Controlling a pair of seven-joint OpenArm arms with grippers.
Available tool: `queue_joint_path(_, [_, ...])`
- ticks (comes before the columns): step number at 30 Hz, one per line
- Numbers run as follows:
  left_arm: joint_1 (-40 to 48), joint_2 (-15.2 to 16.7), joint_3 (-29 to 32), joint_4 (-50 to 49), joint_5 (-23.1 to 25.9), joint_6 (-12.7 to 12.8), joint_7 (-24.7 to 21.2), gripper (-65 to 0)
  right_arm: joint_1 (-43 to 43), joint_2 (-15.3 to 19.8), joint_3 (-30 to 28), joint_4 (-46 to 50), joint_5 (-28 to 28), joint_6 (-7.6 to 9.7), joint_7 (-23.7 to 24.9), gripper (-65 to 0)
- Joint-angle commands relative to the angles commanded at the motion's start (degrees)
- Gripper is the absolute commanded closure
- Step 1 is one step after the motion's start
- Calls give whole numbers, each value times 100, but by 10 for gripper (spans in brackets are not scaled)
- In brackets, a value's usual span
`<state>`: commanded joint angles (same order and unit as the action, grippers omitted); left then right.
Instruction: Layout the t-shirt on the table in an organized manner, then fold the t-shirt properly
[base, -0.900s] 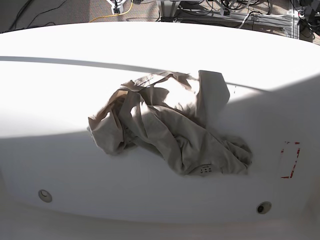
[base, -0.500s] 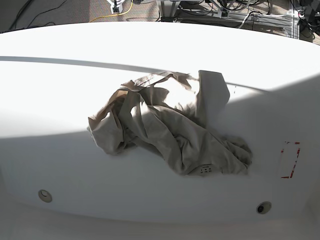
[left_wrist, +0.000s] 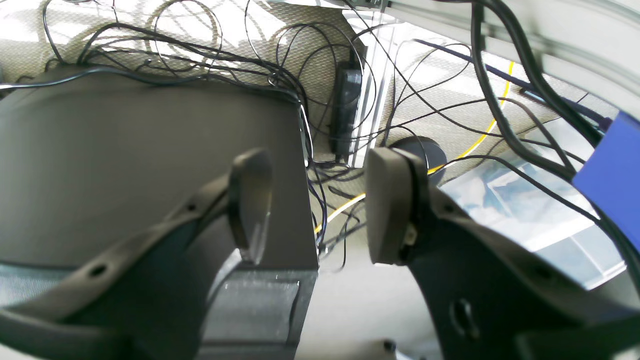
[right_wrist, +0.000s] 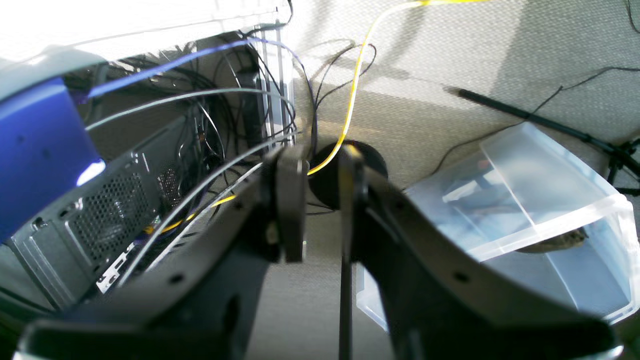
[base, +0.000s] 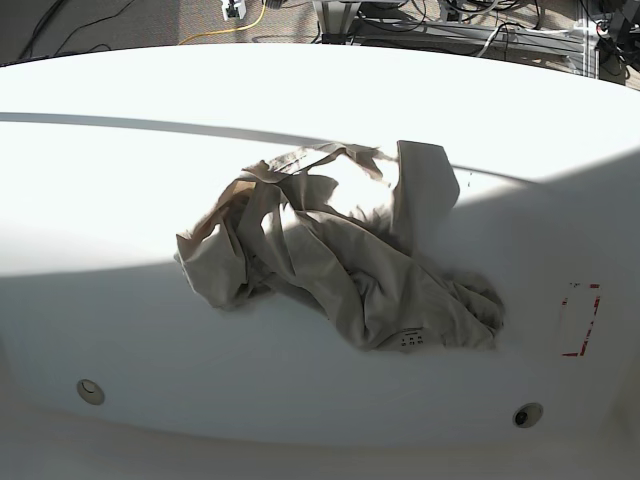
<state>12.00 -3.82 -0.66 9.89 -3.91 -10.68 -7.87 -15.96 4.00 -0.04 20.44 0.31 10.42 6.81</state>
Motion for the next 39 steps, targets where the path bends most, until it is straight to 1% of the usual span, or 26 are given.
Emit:
queue_joint_path(17, [70, -26, 0, 53, -18, -26, -35, -279, -53, 0, 0, 35, 18, 0, 35, -116])
queue_joint_path(20, [141, -18, 0, 246, -18, -26, -176, -279, -88, 0, 0, 44, 26, 0, 176, -116])
queue_joint_path(23, [422, -26, 0, 501, -18, -26, -431, -279, -246, 0, 0, 141, 26, 0, 378, -116])
queue_joint_path(27, [730, -35, -9, 897, -18, -26, -607, -279, -545, 0, 0, 554, 26, 0, 484, -116])
queue_joint_path(31, [1020, -35, -9, 1319, -18, -26, -615, -279, -923, -18, 0, 1160, 35, 0, 475, -116])
queue_joint_path(34, [1292, -44, -9, 1644, -18, -26, -624, -278, -1222, -105, 9, 1653, 35, 0, 475, -116])
queue_joint_path(37, [1591, -158, -9, 2119, -18, -26, -624, -276, -1582, -132, 9, 2215, 35, -9, 466, -116])
queue_joint_path(39, [1785, -176, -9, 2409, -26, -26, -624, -276, -1793, -141, 9, 2541, 35, -9, 466, -116])
